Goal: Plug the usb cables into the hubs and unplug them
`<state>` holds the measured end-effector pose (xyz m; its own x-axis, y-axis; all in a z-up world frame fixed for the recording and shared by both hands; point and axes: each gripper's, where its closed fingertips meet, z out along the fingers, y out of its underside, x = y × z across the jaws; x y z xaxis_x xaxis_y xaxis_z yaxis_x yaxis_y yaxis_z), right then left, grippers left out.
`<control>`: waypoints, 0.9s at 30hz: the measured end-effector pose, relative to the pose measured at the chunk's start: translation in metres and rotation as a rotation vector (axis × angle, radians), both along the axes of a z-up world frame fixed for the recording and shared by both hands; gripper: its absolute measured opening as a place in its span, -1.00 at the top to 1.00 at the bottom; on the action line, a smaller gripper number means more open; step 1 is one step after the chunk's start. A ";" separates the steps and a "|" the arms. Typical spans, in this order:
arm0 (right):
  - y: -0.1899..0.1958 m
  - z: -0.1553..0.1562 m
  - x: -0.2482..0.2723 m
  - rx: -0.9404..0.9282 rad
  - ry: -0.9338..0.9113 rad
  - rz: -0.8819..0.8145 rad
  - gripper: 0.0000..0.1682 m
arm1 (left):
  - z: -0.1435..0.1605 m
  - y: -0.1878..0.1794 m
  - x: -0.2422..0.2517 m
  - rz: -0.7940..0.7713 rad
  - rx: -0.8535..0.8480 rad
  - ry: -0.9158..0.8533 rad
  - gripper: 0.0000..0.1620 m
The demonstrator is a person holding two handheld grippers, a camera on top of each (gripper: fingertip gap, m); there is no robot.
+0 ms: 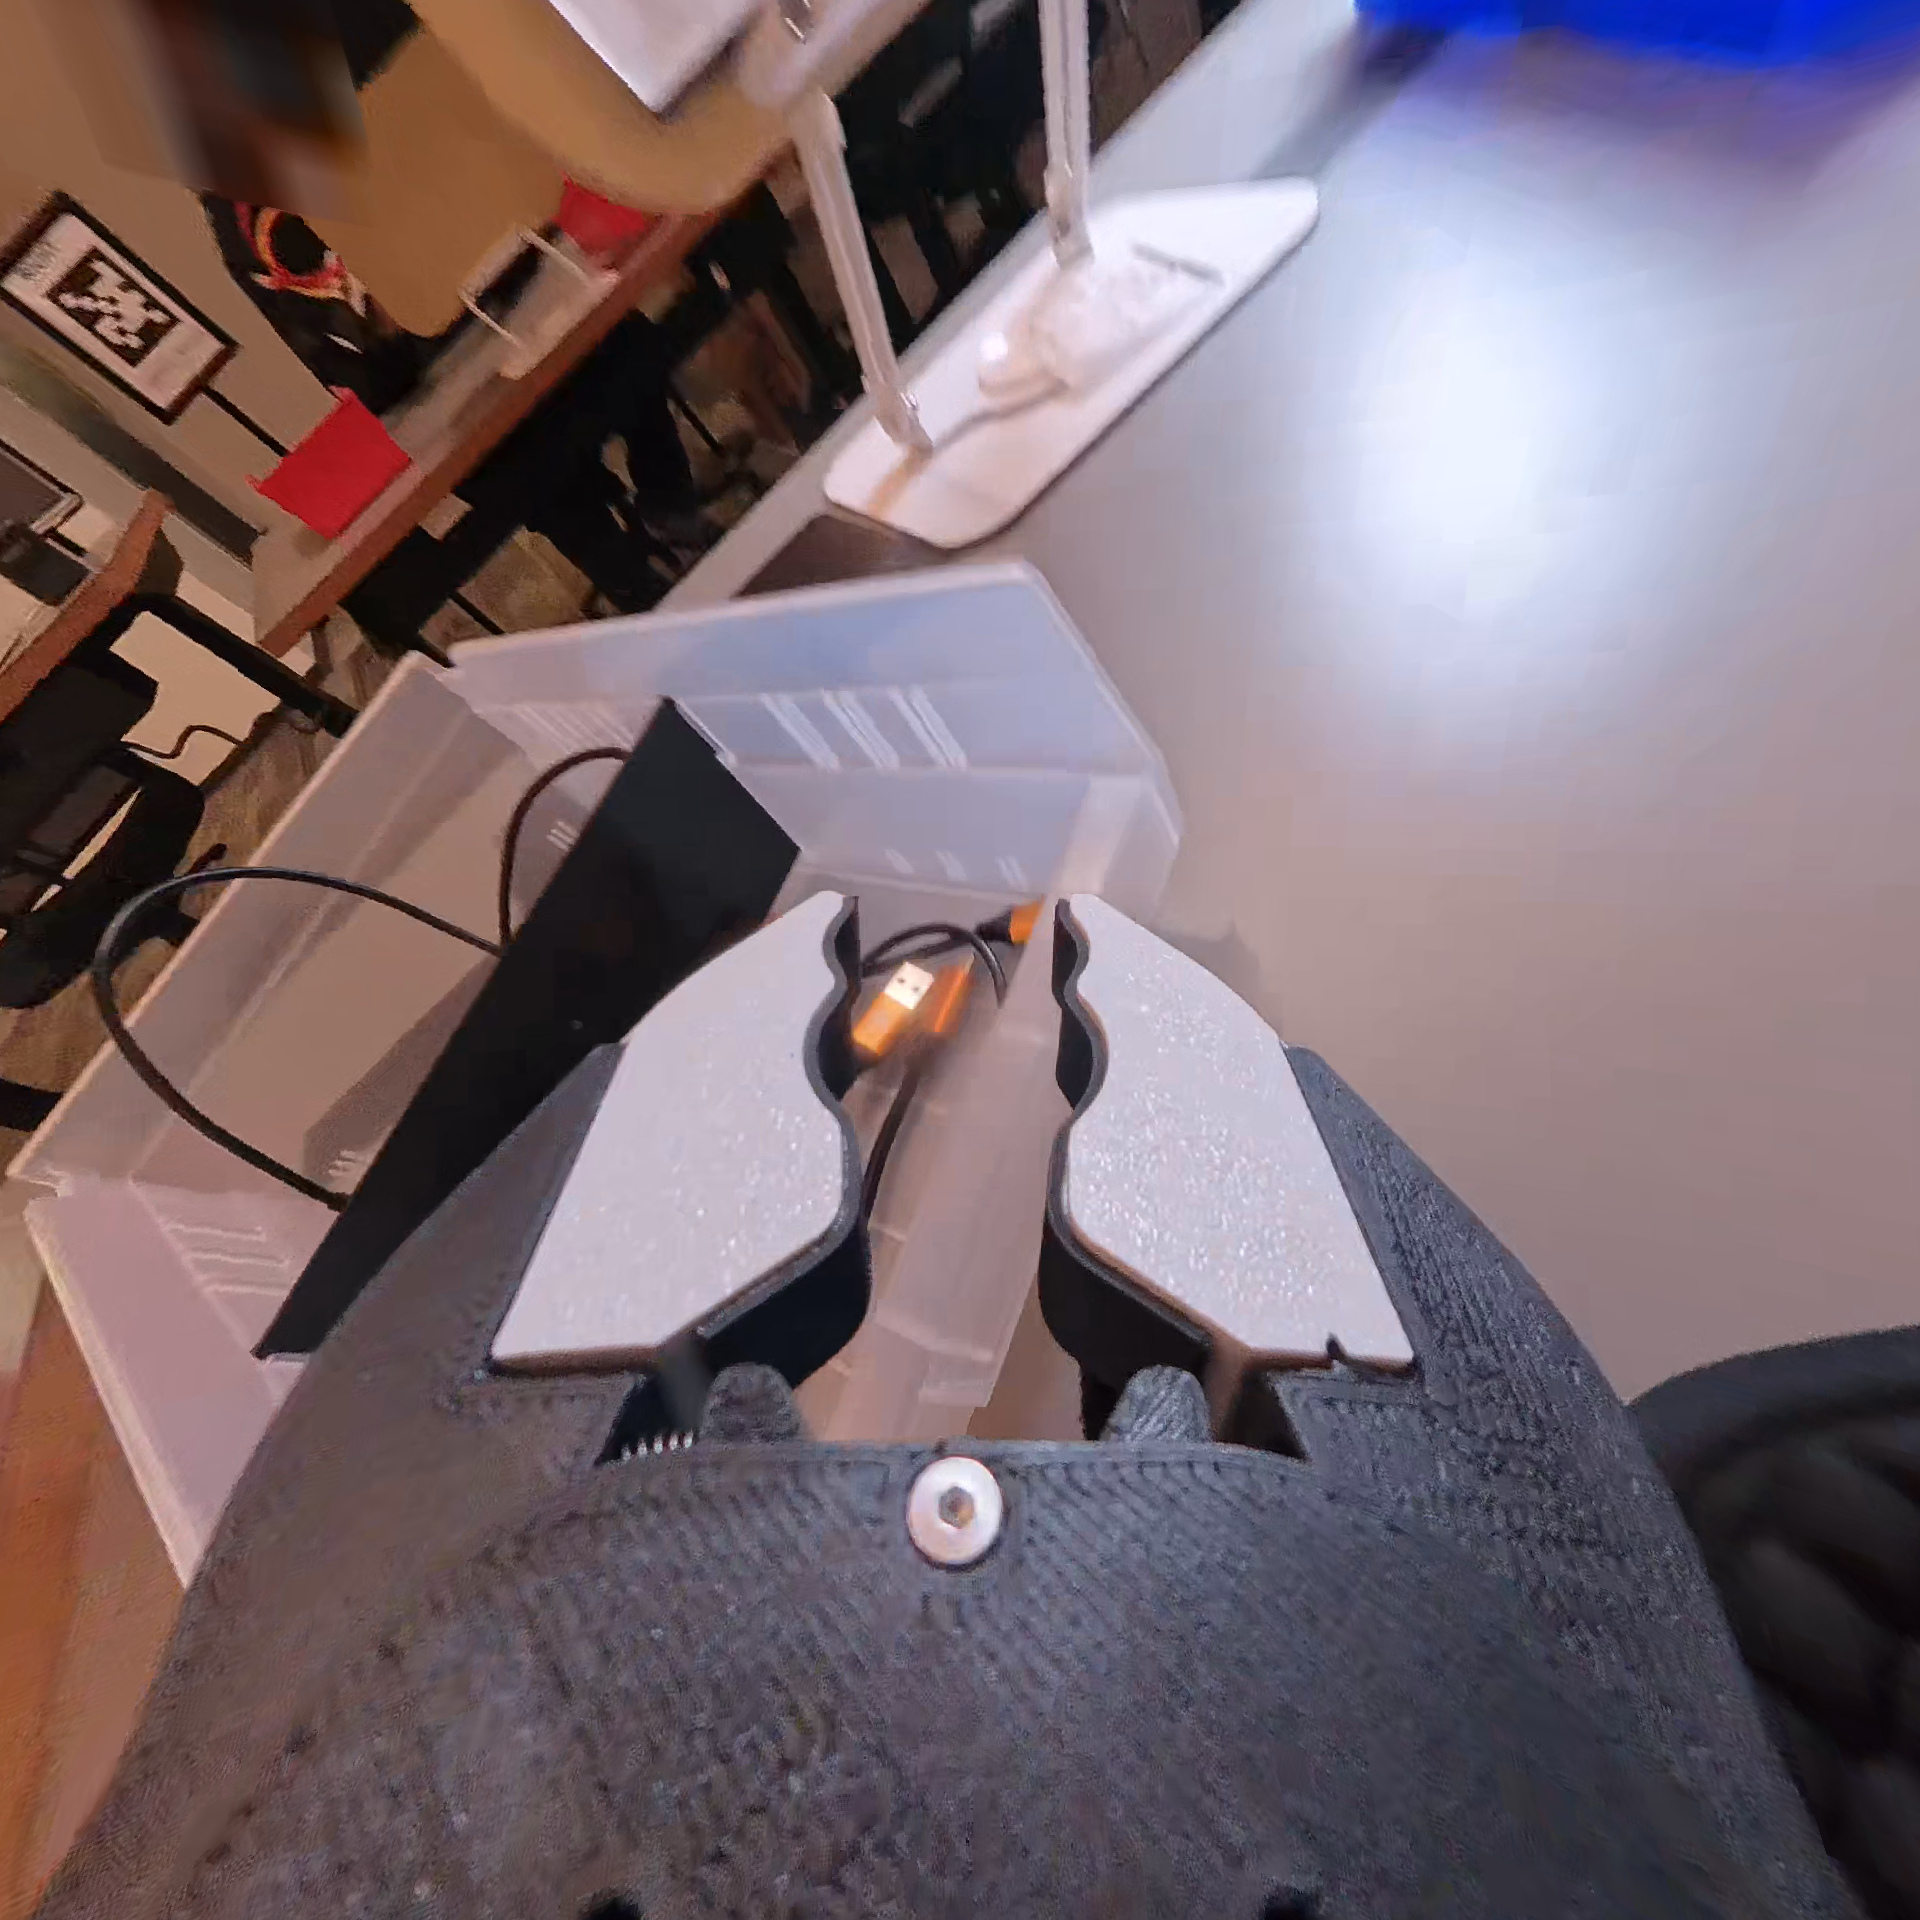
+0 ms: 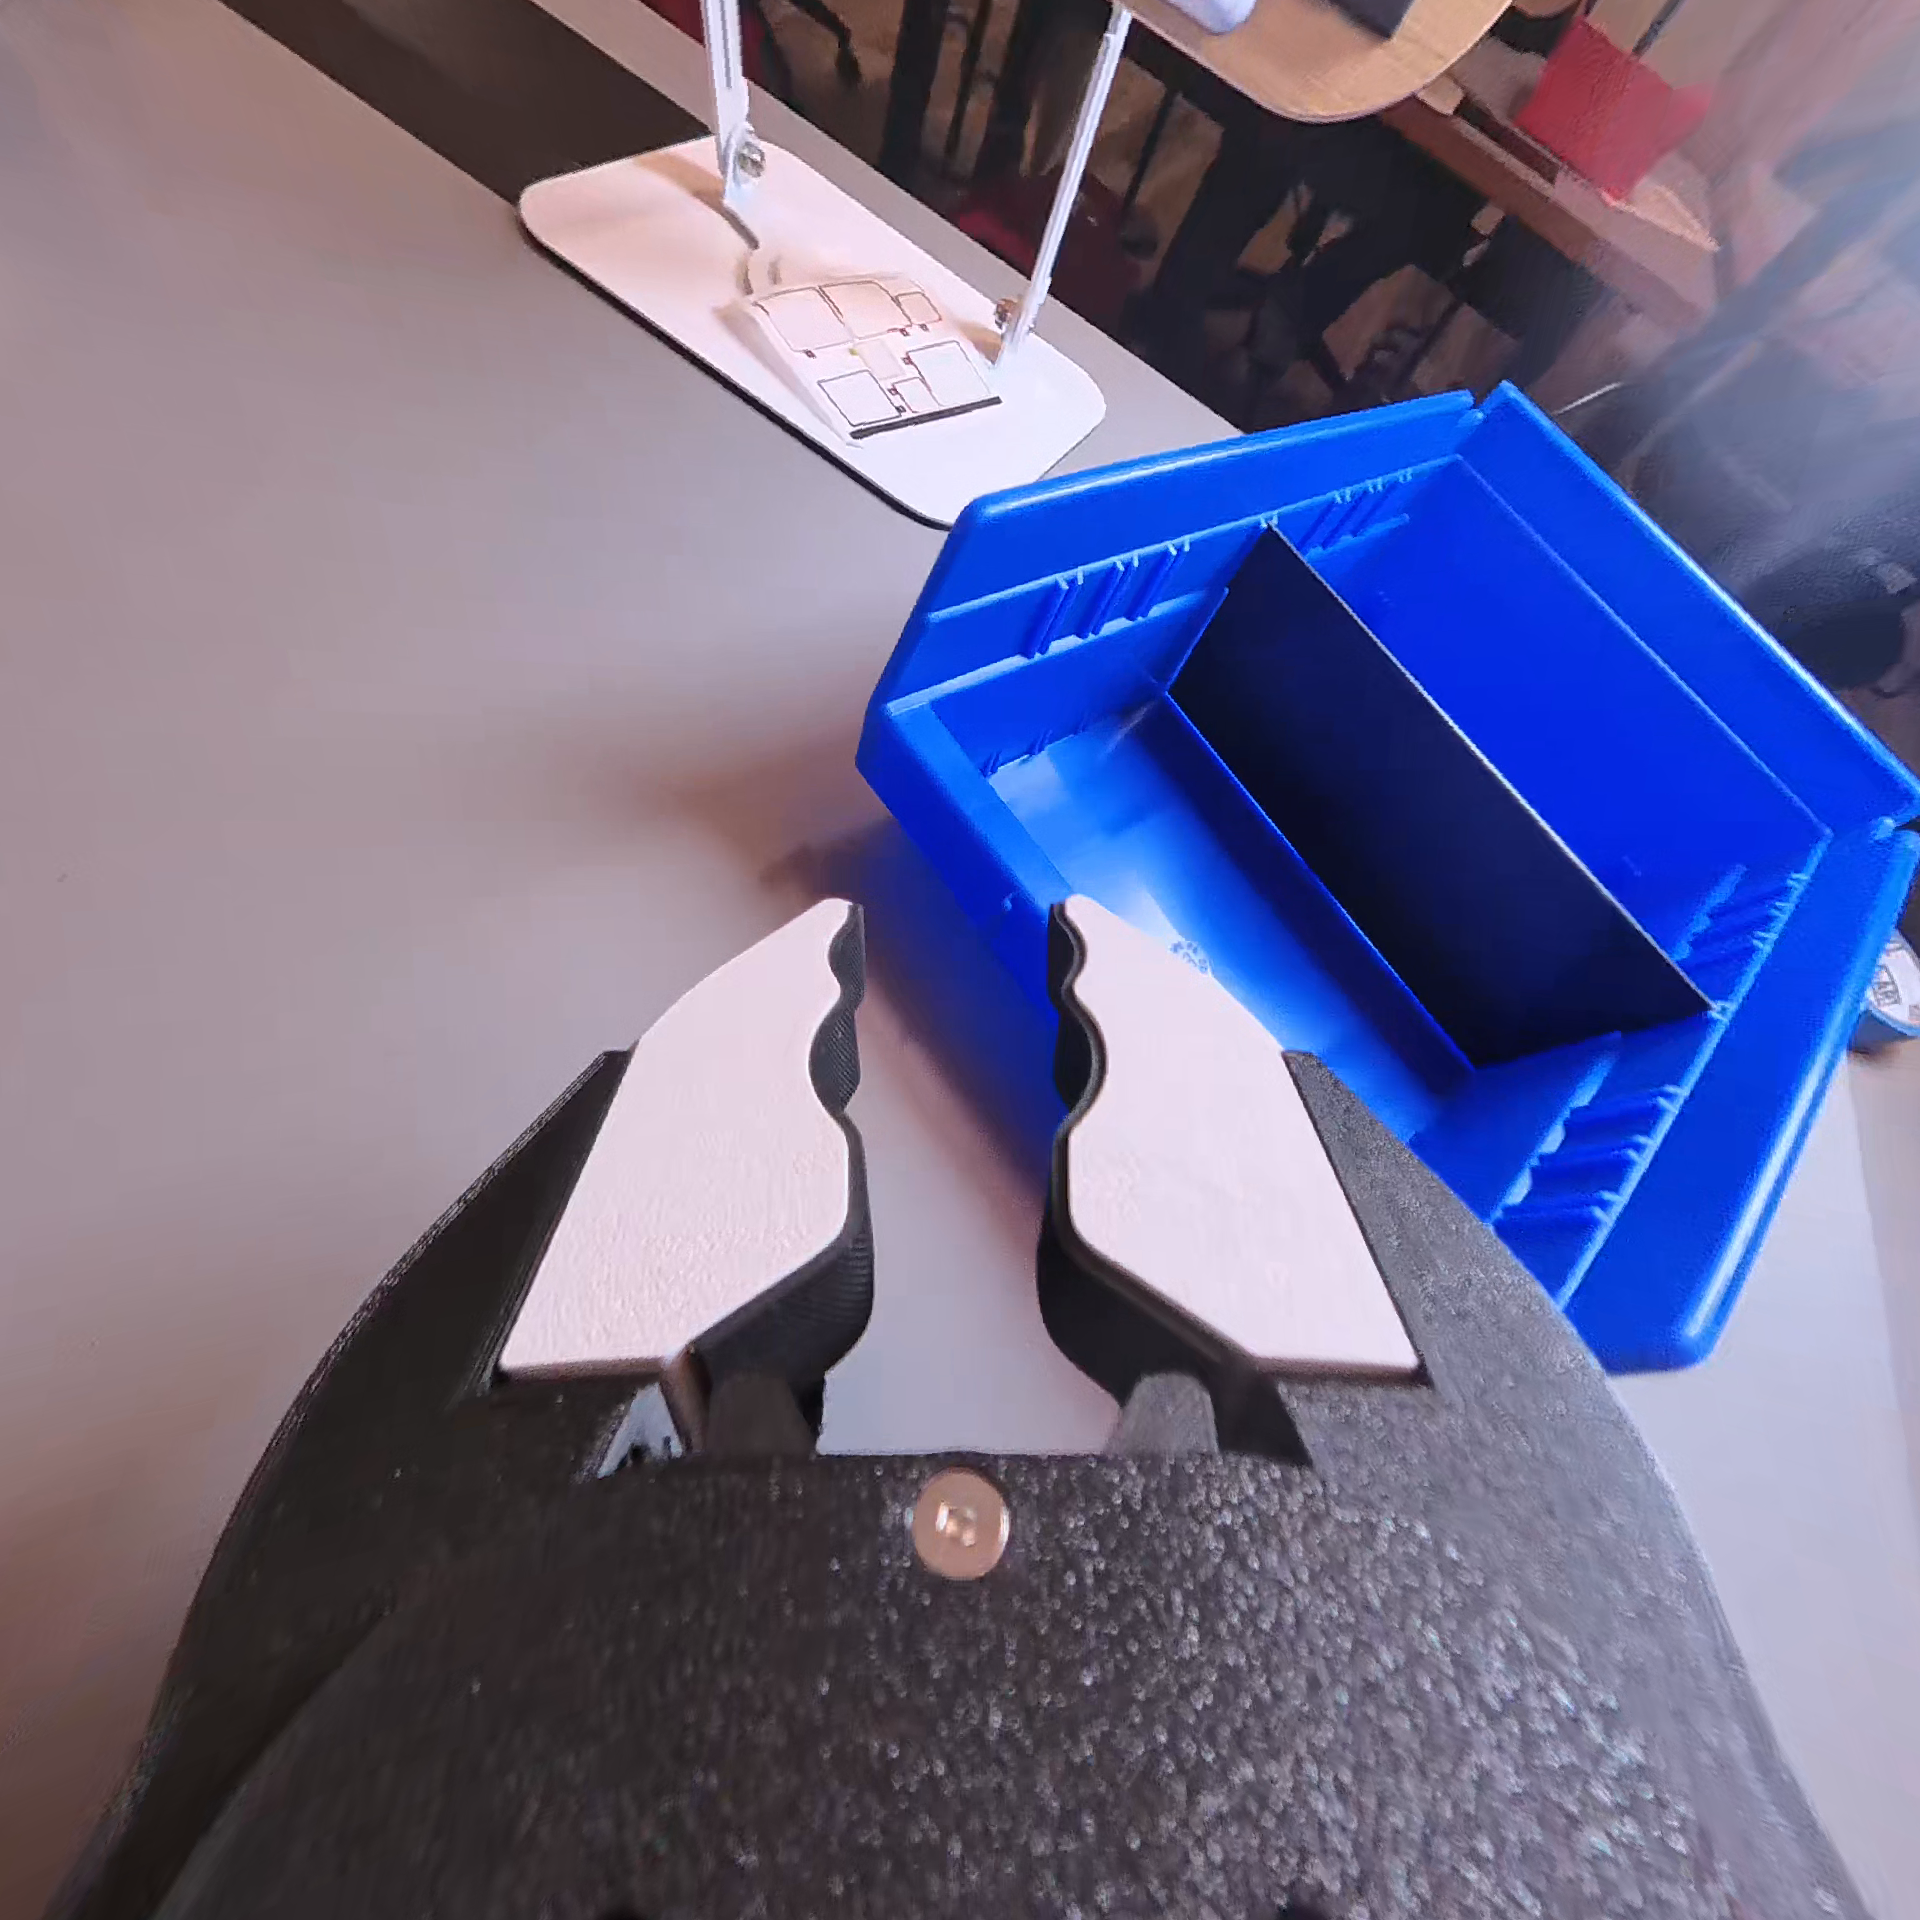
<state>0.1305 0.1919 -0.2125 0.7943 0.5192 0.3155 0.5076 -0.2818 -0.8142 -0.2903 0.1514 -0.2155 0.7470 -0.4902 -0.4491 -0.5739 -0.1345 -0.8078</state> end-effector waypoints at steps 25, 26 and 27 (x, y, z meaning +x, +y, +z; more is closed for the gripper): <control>0.002 0.021 -0.002 0.198 0.306 -0.073 0.30 | 0.027 0.010 -0.032 0.306 0.141 -0.328 0.50; 0.001 0.022 -0.003 0.201 0.310 -0.068 0.30 | 0.029 0.010 -0.037 0.323 0.145 -0.331 0.50; 0.001 0.023 -0.004 0.201 0.313 -0.059 0.31 | 0.032 0.009 -0.042 0.343 0.151 -0.332 0.51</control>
<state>0.1261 0.1924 -0.1895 0.8950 0.4224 0.1435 0.2127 -0.1214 -0.9695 -0.3321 0.1608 -0.1835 0.9686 -0.1390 -0.2064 -0.2253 -0.1378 -0.9645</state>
